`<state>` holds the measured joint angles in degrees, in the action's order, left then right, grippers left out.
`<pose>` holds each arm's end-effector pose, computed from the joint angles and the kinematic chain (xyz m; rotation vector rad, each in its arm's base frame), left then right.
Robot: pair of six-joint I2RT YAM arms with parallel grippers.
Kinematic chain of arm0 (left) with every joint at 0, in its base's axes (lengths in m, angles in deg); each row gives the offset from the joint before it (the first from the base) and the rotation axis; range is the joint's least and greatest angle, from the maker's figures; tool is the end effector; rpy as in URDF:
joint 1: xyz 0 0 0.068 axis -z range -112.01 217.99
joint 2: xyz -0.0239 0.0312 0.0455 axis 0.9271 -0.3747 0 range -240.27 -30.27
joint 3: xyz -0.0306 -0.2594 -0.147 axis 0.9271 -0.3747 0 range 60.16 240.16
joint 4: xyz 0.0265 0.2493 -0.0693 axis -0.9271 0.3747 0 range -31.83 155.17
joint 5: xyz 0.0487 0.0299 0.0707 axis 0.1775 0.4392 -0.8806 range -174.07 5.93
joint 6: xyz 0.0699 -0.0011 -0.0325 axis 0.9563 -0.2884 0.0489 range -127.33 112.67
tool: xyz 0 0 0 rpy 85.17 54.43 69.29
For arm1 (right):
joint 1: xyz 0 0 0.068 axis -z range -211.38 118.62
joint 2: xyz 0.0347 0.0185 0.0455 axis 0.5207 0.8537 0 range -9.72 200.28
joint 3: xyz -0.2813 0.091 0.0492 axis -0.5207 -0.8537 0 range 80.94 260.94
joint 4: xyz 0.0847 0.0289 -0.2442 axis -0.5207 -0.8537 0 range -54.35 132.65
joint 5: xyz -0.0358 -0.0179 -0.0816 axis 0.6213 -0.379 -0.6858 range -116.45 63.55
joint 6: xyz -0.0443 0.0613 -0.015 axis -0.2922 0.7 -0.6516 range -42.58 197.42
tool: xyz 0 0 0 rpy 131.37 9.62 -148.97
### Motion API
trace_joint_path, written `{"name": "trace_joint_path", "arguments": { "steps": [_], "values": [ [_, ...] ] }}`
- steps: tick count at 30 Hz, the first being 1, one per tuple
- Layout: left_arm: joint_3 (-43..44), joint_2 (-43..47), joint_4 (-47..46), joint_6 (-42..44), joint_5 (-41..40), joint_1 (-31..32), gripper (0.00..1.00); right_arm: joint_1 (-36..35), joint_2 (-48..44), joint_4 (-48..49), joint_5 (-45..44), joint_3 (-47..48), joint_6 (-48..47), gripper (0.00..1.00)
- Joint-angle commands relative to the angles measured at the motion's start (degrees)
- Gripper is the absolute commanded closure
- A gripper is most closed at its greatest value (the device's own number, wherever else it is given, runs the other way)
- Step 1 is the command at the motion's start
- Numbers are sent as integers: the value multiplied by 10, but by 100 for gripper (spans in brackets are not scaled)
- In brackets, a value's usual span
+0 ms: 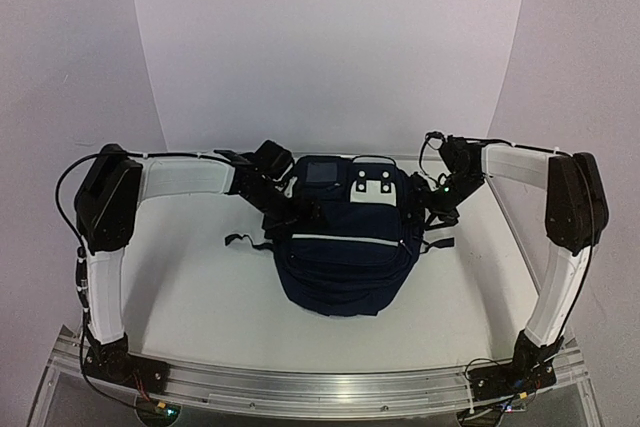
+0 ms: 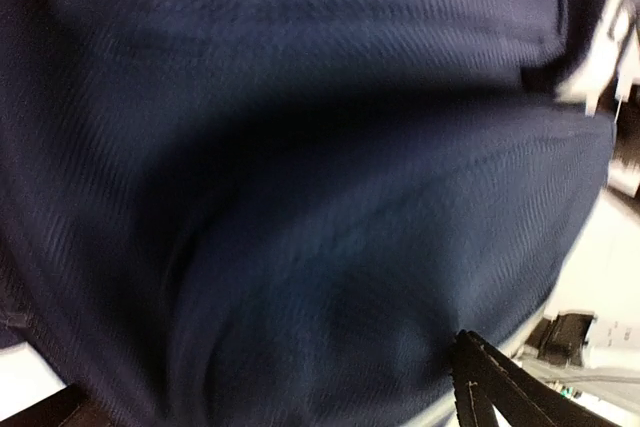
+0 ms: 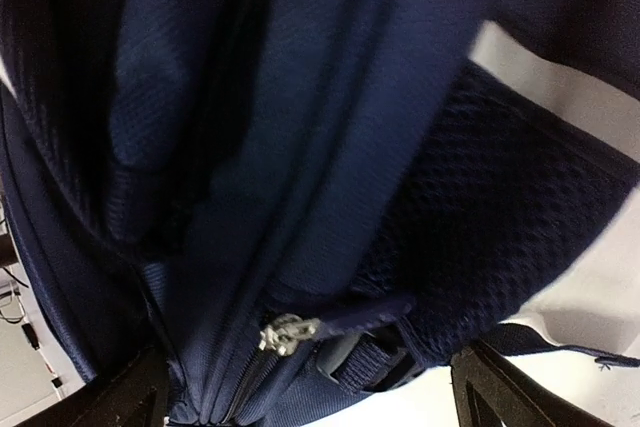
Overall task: Pack the student bag
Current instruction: Adjust the student bag at the center of the board, then reset both arms
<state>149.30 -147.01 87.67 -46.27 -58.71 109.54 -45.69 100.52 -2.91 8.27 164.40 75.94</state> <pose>0.3310 -0.3310 0.2025 0.2502 2.8023 -1.0175 0.3824 0.1361 0.2093 -0.5134 2.7226 0.9078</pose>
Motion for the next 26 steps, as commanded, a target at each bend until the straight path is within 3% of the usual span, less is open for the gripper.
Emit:
{"name": "trace_joint_path", "arguments": {
  "steps": [1,5,9,14,17,26],
  "values": [
    [-1,100,114,14,-26,10,0,33,-44,-31,10,57,-28,2],
    [20,147,152,6,-48,-36,0,62,-66,-55,26,104,-50,2],
    [45,198,180,14,-64,-120,0,94,-96,-62,24,127,-67,2],
    [40,238,221,36,-100,-181,0,136,-151,-68,10,85,-96,2],
    [-8,263,224,32,-121,-191,0,163,-179,-71,-5,35,-98,2],
    [-209,339,110,-59,-121,-191,0,178,-246,-69,1,-85,-102,2]
  ]
}}
